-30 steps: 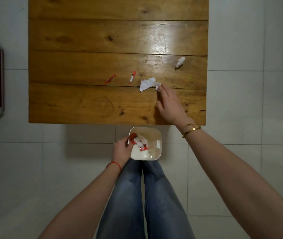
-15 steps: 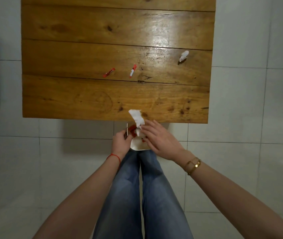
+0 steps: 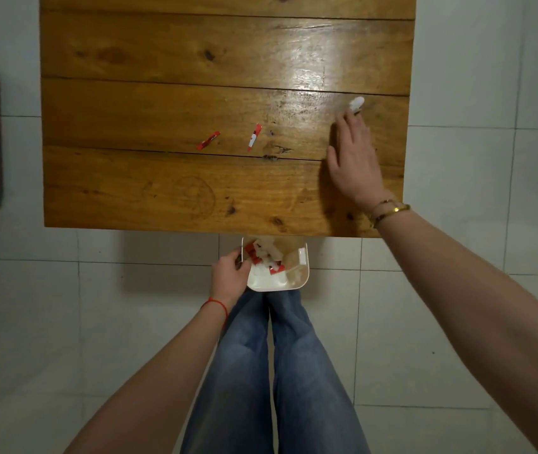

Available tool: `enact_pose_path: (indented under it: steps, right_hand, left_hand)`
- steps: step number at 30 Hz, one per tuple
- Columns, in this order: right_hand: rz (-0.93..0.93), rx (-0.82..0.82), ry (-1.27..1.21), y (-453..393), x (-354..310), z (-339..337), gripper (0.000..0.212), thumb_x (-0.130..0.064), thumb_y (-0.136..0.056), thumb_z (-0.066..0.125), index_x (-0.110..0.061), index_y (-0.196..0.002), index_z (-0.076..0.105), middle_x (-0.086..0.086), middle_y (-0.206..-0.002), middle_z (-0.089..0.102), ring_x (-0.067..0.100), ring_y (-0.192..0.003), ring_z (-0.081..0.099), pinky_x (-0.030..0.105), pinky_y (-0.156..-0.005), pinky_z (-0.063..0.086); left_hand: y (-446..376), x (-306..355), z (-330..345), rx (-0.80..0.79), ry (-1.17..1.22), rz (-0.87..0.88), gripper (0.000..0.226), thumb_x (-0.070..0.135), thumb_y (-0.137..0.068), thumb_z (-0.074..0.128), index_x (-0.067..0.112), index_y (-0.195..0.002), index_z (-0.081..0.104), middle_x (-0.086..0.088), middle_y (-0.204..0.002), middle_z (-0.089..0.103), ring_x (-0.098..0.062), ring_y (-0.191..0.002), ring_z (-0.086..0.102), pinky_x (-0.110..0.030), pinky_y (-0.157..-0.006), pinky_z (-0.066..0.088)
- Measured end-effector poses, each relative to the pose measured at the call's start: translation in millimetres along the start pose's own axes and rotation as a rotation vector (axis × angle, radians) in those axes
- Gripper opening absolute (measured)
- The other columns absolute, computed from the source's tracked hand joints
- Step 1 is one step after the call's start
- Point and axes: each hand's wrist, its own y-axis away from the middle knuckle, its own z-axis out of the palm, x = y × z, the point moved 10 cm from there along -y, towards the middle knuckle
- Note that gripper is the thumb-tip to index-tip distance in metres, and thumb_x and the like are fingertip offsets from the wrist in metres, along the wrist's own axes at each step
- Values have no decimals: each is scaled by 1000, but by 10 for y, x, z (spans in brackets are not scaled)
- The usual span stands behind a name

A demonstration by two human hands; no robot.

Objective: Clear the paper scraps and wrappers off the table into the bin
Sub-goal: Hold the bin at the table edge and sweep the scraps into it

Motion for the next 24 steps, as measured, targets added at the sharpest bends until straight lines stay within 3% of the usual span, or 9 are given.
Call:
enact_pose_path:
  steps: [6, 13, 18, 21, 24]
  right_hand:
    - [-50, -99, -32, -144, -92, 108, 60, -30, -99, 40, -7, -150, 19, 13, -158, 17, 26, -146, 13, 38, -120, 10]
    - [-177, -217, -47, 183, -383, 262, 60, -37, -97, 41, -13, -149, 22, 8, -157, 20, 26, -142, 24, 45, -114, 30]
    - [-399, -385, -22, 855, -762, 574, 58, -37, -98, 37, -13, -149, 24, 9, -156, 24, 22, -145, 19, 44, -117, 24]
    - [-490, -358, -34, 1089, -874, 631, 54, -32, -98, 39, -10, -146, 30, 11, -152, 31, 23, -143, 23, 42, -117, 25]
    - [-419, -245, -60, 942, -846, 531, 55, -27, -99, 41, -9, -148, 26, 12, -154, 27, 24, -143, 22, 44, -116, 25]
  left_hand:
    - [-23, -9, -27, 5, -3, -23, 22, 14, -88, 54, 8, -104, 68, 5, -59, 54, -6, -52, 46, -10, -41, 35]
    - [-21, -11, -54, 12, -5, -22, 22, 15, -88, 54, 8, -104, 68, 5, -58, 53, -7, -50, 44, -12, -41, 33]
    - [-3, -54, -67, 10, 27, -47, 23, 16, -89, 54, 10, -107, 67, 1, -62, 57, -9, -51, 46, -20, -47, 34]
    - [-1, -52, -109, 26, 7, -38, 22, 16, -88, 54, 10, -104, 68, -1, -61, 56, -11, -51, 44, -23, -48, 34]
    - [-11, -60, -126, 24, 4, -33, 22, 14, -87, 54, 11, -103, 69, -2, -61, 56, -10, -51, 44, -19, -46, 34]
